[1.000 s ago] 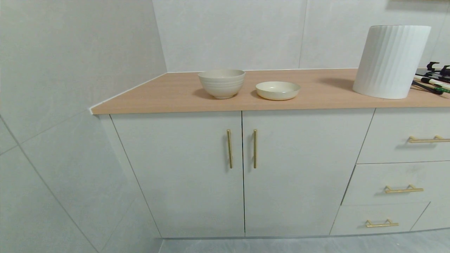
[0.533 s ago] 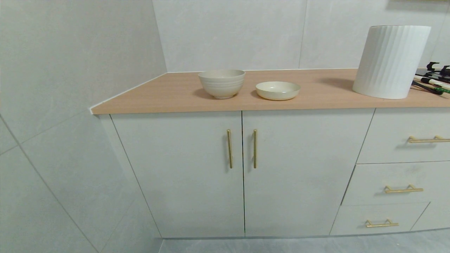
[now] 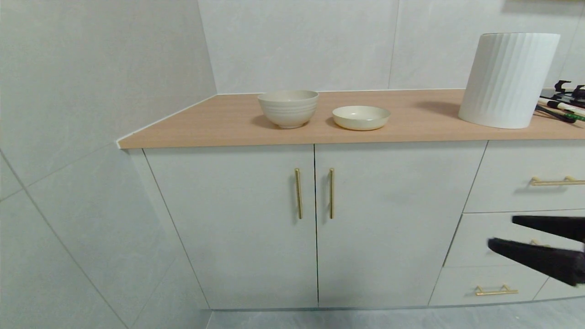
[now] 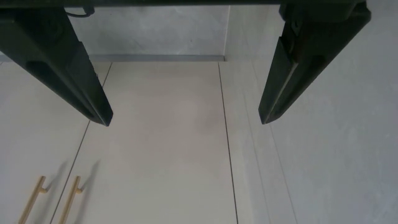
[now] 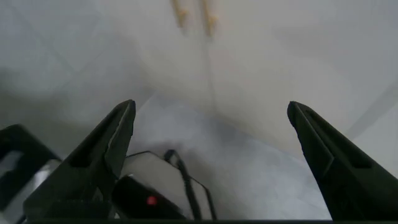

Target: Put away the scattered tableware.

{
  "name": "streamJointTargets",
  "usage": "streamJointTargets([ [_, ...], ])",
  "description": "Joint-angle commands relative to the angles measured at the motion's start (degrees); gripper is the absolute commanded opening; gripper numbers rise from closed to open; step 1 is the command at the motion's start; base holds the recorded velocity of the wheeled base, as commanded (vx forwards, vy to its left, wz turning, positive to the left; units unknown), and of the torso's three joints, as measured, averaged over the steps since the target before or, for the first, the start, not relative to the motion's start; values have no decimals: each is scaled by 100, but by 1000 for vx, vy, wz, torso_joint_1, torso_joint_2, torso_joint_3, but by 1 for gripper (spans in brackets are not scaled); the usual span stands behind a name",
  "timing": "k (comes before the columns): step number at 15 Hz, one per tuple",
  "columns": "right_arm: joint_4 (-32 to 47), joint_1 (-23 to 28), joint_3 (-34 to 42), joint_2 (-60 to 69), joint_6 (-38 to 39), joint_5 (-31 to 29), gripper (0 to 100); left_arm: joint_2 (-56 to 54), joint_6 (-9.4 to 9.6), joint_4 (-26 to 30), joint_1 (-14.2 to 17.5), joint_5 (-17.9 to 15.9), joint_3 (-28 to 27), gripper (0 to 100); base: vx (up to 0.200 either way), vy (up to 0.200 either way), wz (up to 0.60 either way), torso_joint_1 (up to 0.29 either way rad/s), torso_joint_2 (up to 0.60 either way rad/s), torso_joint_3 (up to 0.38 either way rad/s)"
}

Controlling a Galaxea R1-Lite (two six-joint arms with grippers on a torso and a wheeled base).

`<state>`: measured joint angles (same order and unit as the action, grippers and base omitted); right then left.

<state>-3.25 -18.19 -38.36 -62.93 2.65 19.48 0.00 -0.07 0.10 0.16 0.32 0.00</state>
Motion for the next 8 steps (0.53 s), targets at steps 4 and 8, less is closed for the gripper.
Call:
streamJointTargets([
  [4, -105, -1020, -1815, -2672, 254, 38, 100, 9, -1, -1, 2, 3, 0, 100, 0, 0, 0, 0, 0, 0],
  [8, -219, -1152, -2615, -3806, 553, 47, 100, 9, -10, -1, 2, 3, 0, 100, 0, 0, 0, 0, 0, 0],
])
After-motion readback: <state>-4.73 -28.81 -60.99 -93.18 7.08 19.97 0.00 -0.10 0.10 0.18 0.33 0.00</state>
